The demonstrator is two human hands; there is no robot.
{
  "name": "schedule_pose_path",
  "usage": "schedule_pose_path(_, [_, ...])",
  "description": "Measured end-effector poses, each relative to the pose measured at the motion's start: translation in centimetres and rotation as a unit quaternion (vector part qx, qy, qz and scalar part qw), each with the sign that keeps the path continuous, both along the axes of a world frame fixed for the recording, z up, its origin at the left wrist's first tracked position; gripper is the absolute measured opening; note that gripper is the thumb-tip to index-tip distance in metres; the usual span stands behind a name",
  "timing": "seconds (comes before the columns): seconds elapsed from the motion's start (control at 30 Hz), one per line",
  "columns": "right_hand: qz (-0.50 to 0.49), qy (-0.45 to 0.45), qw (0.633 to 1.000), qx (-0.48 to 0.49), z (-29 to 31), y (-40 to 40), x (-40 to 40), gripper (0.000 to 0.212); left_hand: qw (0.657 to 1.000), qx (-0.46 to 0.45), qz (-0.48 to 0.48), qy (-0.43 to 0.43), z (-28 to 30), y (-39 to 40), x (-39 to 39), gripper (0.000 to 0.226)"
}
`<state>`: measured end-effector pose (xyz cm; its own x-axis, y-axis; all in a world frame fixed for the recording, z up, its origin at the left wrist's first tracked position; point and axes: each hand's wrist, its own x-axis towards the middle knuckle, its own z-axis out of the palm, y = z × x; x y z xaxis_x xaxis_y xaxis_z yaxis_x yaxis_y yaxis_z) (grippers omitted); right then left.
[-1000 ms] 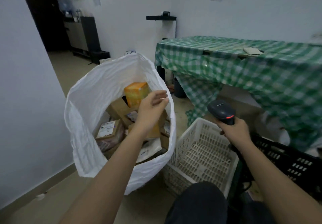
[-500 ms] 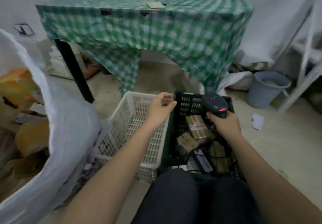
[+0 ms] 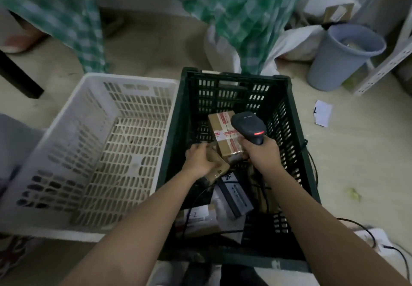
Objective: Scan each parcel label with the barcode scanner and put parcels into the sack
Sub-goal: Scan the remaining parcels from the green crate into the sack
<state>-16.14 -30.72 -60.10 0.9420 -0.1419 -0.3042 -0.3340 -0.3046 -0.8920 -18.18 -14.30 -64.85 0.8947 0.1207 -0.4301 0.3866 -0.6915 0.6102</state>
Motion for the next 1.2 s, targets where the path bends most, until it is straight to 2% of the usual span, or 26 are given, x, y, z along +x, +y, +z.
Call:
schedule_pose_path(0.13, [0.010, 0.032, 0.999, -0.020, -4.2, -0.3, 1.6, 0.014, 0.992, 0.087, -0.055, 0.067, -5.3, -0.7, 1.4, 0.103])
schedule_pose_path(0.23, [0.015, 0.043, 0.999, -0.020, -5.9, -0.3, 2.0, 0.014, 0.984, 0.116, -0.094, 0.099, -7.4, -0.9, 1.9, 0.124])
schedule_pose_path(0.43, [0.004, 0.047, 0.999, -0.007, -6.5, -0.3, 2.1, 0.014, 0.990, 0.093, -0.083, 0.060, -7.2, -0.8, 2.2, 0.109])
schedule_pose_path(0.57, [-0.031, 0.025, 0.999, 0.021, -4.1, -0.1, 1.5, 0.018, 0.994, 0.058, -0.096, 0.004, -2.7, -0.4, 2.0, 0.105])
schedule_pose_path(0.7, [-0.088, -0.023, 0.992, 0.082, 1.1, 0.6, 0.4, 0.013, 0.989, 0.042, -0.137, -0.038, 5.6, 0.5, 1.2, 0.110])
schedule_pose_path(0.8, [-0.105, -0.064, 0.983, 0.134, 5.9, 2.1, -0.6, 0.012, 0.990, 0.049, -0.109, -0.080, 12.1, 1.9, -0.2, 0.111])
schedule_pose_path(0.97, [-0.010, -0.079, 0.977, 0.197, 13.1, 7.2, -3.5, 0.013, 0.991, 0.047, 0.019, -0.124, 19.0, 7.1, -5.1, 0.109])
schedule_pose_path(1.1, [0.085, -0.073, 0.975, 0.190, 17.0, 11.2, -6.9, 0.014, 0.987, 0.018, 0.102, -0.120, 21.4, 11.5, -10.5, 0.116])
schedule_pose_path(1.2, [0.130, -0.062, 0.972, 0.185, 17.6, 13.2, -9.4, 0.014, 0.988, 0.028, 0.123, -0.089, 21.8, 13.7, -13.6, 0.126])
